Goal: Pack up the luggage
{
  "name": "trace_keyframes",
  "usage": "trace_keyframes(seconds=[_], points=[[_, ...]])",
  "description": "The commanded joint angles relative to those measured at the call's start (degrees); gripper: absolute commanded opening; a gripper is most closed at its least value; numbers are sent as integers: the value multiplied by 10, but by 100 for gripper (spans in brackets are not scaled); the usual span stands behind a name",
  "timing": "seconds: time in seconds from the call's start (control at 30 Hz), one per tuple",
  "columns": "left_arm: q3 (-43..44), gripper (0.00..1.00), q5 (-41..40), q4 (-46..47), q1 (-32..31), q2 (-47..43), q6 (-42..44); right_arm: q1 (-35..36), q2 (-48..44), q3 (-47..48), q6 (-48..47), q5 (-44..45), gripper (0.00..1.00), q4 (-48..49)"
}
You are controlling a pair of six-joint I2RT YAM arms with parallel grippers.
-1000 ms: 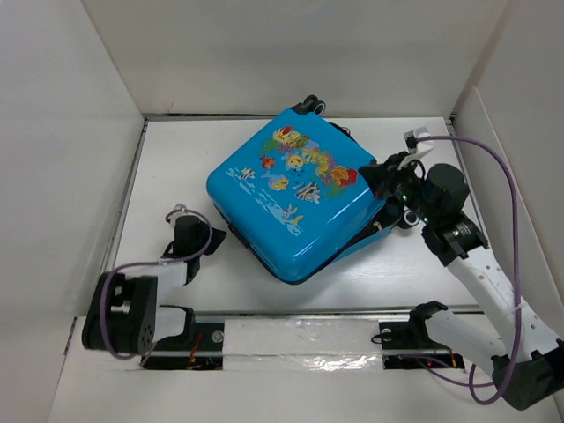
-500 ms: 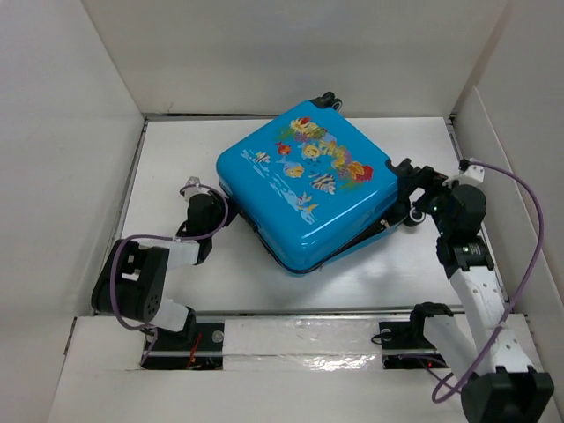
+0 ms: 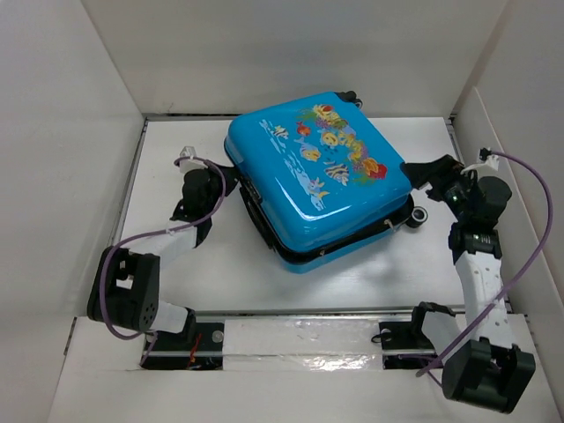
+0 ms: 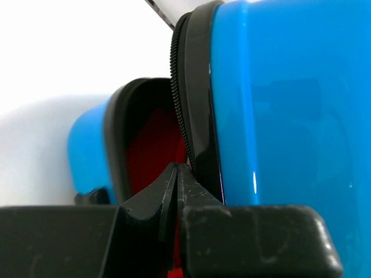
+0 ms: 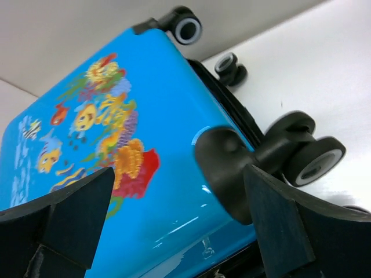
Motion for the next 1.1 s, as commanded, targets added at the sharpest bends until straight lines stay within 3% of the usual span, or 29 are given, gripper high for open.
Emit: trace_keyframes(seconds=[0.0, 0.03, 0.1, 0.13, 0.17, 0.2, 0.27, 0.33, 0.37, 0.4, 0.47, 0.57, 0.6, 0.7, 0.8, 0.87, 0.93, 1.07], points=[[105, 0, 56, -31, -12, 23, 15, 2, -39, -17, -9, 29, 95, 1], [114, 0, 56, -53, -12, 40, 23, 2, -43, -26, -8, 37, 88, 0], [124, 0, 40, -114, -18, 81, 56, 2, -55, -39, -12, 68, 56, -11], [119, 0, 6, -126, -18, 89, 63, 2, -60, -46, -15, 80, 36, -18], [108, 0, -8, -130, -18, 92, 72, 2, -67, -47, -19, 94, 8, -36], [81, 0, -32, -125, -18, 89, 78, 2, -70, -48, -27, 117, 5, -44], [60, 0, -76, -124, -18, 84, 88, 2, -72, -62, -26, 147, 10, -48], [48, 0, -100, -133, -18, 83, 107, -6, -57, -82, -18, 167, 28, -38], [50, 0, -106, -140, -25, 83, 114, -6, -50, -90, -15, 165, 49, -31], [58, 0, -112, -149, -30, 91, 133, -13, -43, -98, -10, 139, 56, -20], [74, 1, -148, -189, -55, 103, 146, -13, -21, -115, -6, 111, 62, 11], [85, 17, -239, -234, -77, 106, 160, -13, -26, -113, -16, 117, 62, -15], [71, 39, -255, -235, -77, 96, 160, -13, -34, -112, -26, 138, 61, -22], [49, 65, -288, -242, -77, 75, 168, -13, -78, -115, -28, 160, 58, -41], [32, 80, -334, -270, -77, 56, 157, -13, -110, -113, -33, 160, 57, -51], [22, 82, -370, -285, -77, 43, 135, -13, -116, -96, -43, 157, 55, -82], [-8, 75, -330, -260, -57, 20, 135, -13, -120, -84, -58, 159, 51, -103], [-19, 55, -262, -256, -30, -1, 101, -13, -120, -82, -71, 162, 14, -117]])
